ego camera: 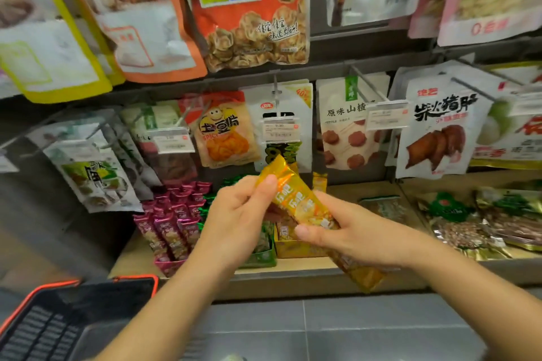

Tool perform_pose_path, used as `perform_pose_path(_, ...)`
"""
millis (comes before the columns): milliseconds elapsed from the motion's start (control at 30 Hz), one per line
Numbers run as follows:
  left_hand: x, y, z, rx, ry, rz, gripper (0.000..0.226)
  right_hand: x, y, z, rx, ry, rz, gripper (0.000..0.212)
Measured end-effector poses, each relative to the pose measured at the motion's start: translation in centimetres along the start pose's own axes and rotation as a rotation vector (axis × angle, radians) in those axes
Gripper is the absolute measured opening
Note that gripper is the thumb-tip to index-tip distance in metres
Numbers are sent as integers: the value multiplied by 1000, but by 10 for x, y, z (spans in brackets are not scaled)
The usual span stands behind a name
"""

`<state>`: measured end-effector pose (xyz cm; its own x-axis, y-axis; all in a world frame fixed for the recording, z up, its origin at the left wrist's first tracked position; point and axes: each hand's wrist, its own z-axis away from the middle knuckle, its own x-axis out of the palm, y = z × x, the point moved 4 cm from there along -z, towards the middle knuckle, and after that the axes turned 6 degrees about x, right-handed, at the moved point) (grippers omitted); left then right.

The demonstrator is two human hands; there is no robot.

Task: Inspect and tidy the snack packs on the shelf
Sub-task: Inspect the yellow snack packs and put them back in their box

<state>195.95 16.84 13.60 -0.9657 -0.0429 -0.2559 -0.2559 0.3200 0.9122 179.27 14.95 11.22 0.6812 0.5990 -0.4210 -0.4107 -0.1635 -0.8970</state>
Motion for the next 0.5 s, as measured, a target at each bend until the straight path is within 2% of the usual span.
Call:
perform_pose_path(133, -16, 2, 10, -81, 170, 243, 27, 19, -1, 20, 15, -112, -224, 27)
perform_pose_path(267, -25, -5, 11, -119, 199, 317, 32, 29, 1, 18, 33, -48, -312, 37)
perform_pose_path(400, -32, -12, 10, -120, 228, 356, 35, 29, 2, 13, -40, 107, -103, 56)
perform_pose_path(500, -38, -16, 10, -137, 271, 347, 20, 28, 4, 14, -77, 177, 56, 55)
